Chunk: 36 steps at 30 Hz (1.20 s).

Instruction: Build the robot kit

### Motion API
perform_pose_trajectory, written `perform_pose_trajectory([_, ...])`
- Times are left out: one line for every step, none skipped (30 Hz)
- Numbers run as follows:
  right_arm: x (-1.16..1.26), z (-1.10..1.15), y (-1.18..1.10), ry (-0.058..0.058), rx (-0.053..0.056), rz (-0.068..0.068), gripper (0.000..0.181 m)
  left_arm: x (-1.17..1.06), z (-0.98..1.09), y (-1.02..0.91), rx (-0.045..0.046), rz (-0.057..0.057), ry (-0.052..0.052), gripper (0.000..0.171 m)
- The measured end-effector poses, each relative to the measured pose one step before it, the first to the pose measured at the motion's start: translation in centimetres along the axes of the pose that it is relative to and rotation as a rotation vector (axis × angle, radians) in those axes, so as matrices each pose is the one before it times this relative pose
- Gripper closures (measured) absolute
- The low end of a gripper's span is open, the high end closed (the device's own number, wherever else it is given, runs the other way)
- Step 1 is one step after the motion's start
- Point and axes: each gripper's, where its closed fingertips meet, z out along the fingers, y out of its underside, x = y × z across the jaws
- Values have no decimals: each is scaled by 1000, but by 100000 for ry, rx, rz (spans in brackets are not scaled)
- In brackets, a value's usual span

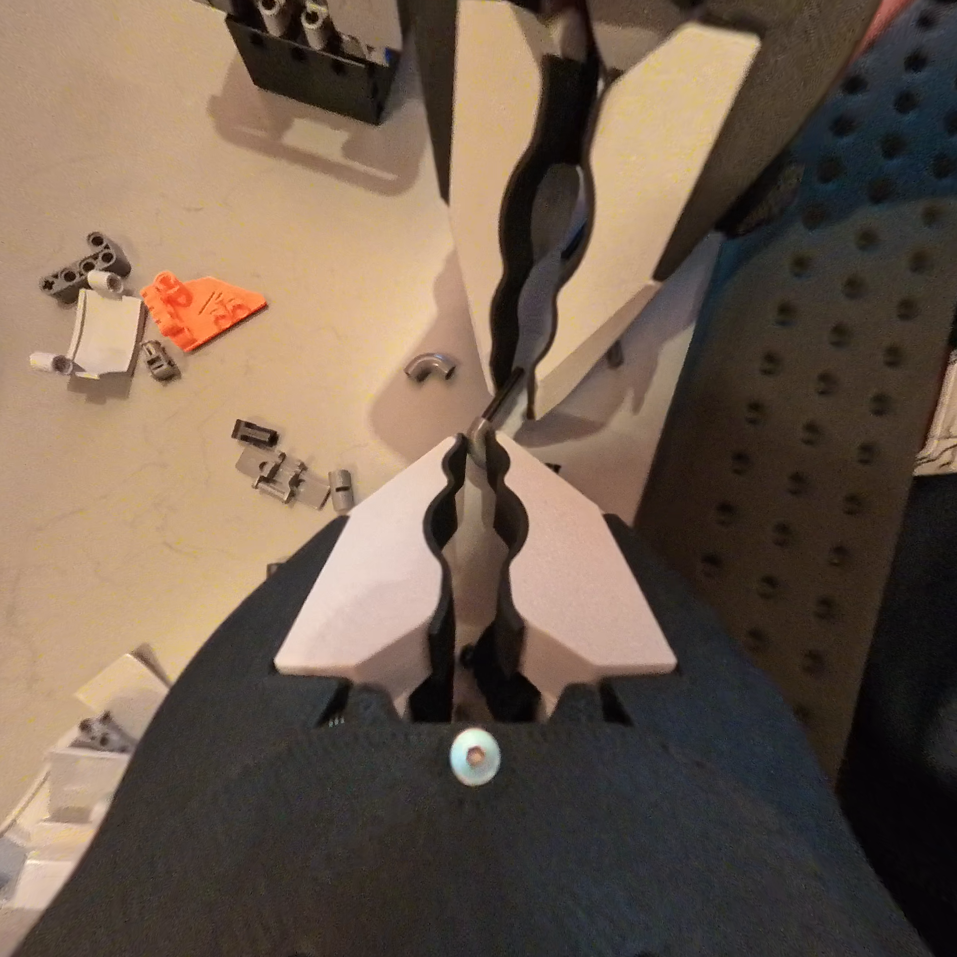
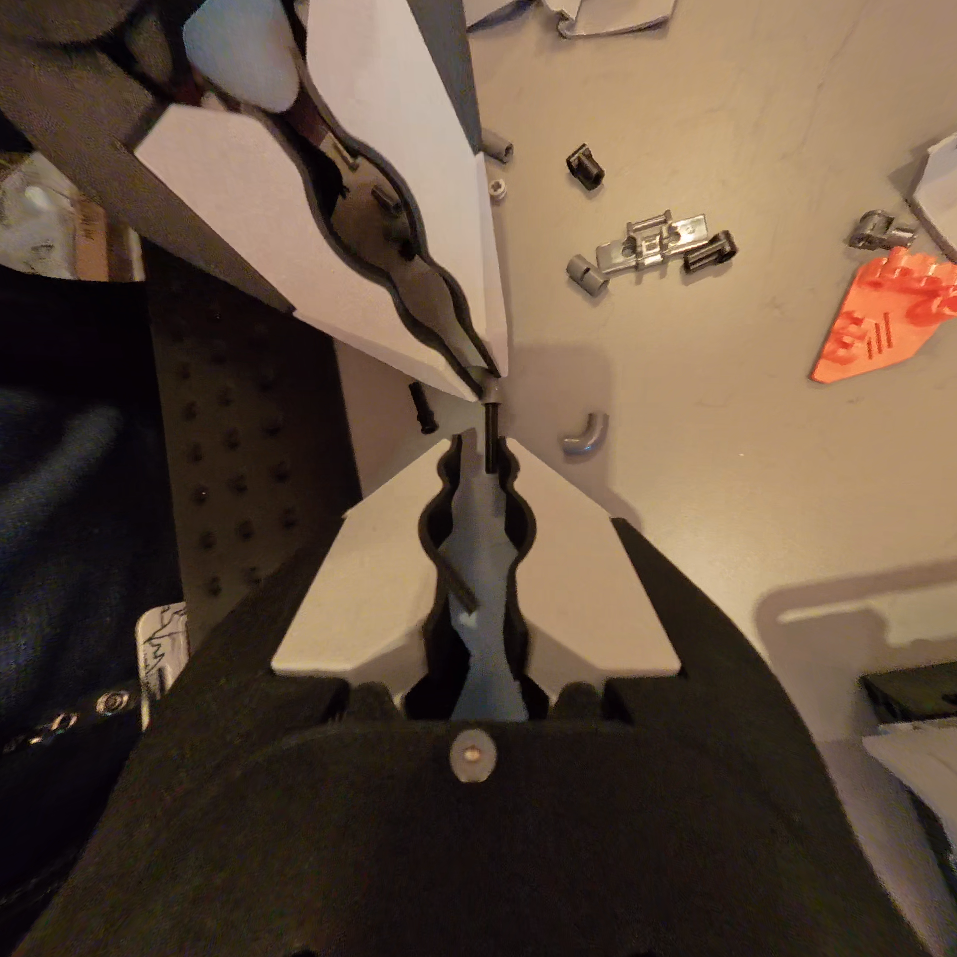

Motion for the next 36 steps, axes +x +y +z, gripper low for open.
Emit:
perform_pose_trajectory([130, -43, -164, 2078, 1312, -923, 172, -29, -179, -265, 2410, -2308, 389, 166])
perform_pose_trajectory([81, -87, -268, 1106, 1914, 309, 174, -40, -150, -181, 1826, -1881, 156, 166])
perform_pose_trajectory([-23, -83, -170, 42, 1179, 679, 175, 120, -84, -32, 734, -1367, 686, 166])
perform_pose_trajectory([-45, -115, -211, 295, 1552, -195, 179, 84, -133, -74, 1391, -172, -422, 166])
perform_pose_trajectory([-110, -150, -251, 103, 2028, -608, 179, 142, -145, 30, 738, -513, 56, 166])
perform_pose_trajectory([-202, -134, -208, -479, 1853, -286, 180, 101, -224, -71, 1416, -1455, 315, 166])
perform_pose_trajectory([-149, -142, -293, -141, 2371, -152, 180, 58, -308, -145, 1893, -1663, 219, 166])
perform_pose_trajectory([-156, -125, -315, -162, 2197, -304, 180, -46, -342, -190, 2068, -1325, -393, 166])
perform_pose_trajectory([-173, -122, -240, -242, 1224, -1145, 180, 60, -308, -125, 1246, -991, 129, 166])
perform_pose_trajectory([-118, -113, -262, 86, 667, -999, 180, 66, -255, -129, 961, -658, -288, 166])
perform_pose_trajectory([-131, -54, -241, -90, 173, -588, 180, -28, -264, -141, 968, 309, -1359, 166])
perform_pose_trajectory([-166, 5, -194, -280, -115, -825, 180, 54, -251, -6, -8, 521, -533, 166])
perform_pose_trajectory([-69, 40, -272, 344, 383, -682, 181, -21, -251, -6, 115, 403, -1050, 166])
perform_pose_trajectory([-79, 57, -267, 394, 185, -658, 181, -157, -266, -44, 819, -125, -1731, 166])
perform_pose_trajectory([-142, 72, -202, 64, -105, -1018, 181, 22, -213, 104, 13, -564, -103, 166])
perform_pose_trajectory([-112, 55, -322, 194, 566, -698, 181, -30, -271, 14, 699, -438, -491, 166])
perform_pose_trajectory([-123, 67, -299, -359, 258, -342, 181, -124, -329, -74, 1584, -753, -1177, 166])
perform_pose_trajectory([-161, 101, -191, -592, -500, -667, 181, 22, -261, 90, 497, -592, -35, 166])
perform_pose_trajectory([-133, 142, -148, -152, -504, -670, 181, -3, -231, 65, 375, -363, -556, 166])
perform_pose_trajectory([-179, 205, -41, -589, -479, -333, 181, -29, -163, 152, -105, -39, -738, 166])
perform_pose_trajectory([-220, 214, 44, -1278, -200, -109, 181, 98, -152, 235, -480, 865, -583, 166])
perform_pose_trajectory([-146, 215, 3, -1220, 229, 397, 181, 104, -80, 257, -581, -33, -258, 167])
perform_pose_trajectory([-57, 212, -43, -952, 127, 786, 181, -68, -95, 153, 339, -1648, -309, 167])
perform_pose_trajectory([-38, 161, -119, -279, 241, 344, 181, -84, -100, 131, 872, -2374, 276, 167])
perform_pose_trajectory([-79, 172, -124, 218, 321, -1, 181, -100, -164, 131, 550, -1474, 277, 166])
perform_pose_trajectory([-142, 196, -102, -124, 274, 319, 181, -71, -217, 191, -481, -837, 55, 166])
perform_pose_trajectory([-118, 175, -108, -946, 345, 1032, 181, -65, -221, 194, -224, -566, -404, 166])
perform_pose_trajectory([-98, 114, -167, -1262, 569, 969, 180, -37, -198, 192, 618, -294, -543, 166])
perform_pose_trajectory([-91, 56, -205, -612, 702, -756, 181, -30, -213, 82, 1496, -1238, -95, 166])
perform_pose_trajectory([-135, 71, -151, -326, 17, -1325, 180, -14, -239, 10, 1438, -2268, 1093, 165])
perform_pose_trajectory([-111, 66, -193, -192, -23, -685, 180, -12, -244, 8, 1024, -2491, 1596, 165])
perform_pose_trajectory([-42, 2, -271, 351, 416, -1074, 180, -137, -298, -144, 2225, -1311, -1, 165])
perform_pose_trajectory([-29, 4, -175, 250, -287, -1506, 180, -56, -215, -94, 1746, -966, -194, 165])
perform_pose_trajectory([-65, 22, -118, 29, -647, -1575, 180, 60, -137, 66, 341, -1007, 518, 165])
perform_pose_trajectory([-71, -1, -213, 12, 68, -1549, 180, -5, -184, 6, 513, -514, 52, 165])
perform_pose_trajectory([-88, -10, -250, -266, 424, -1225, 180, -25, -277, -156, 1579, -342, -109, 165])
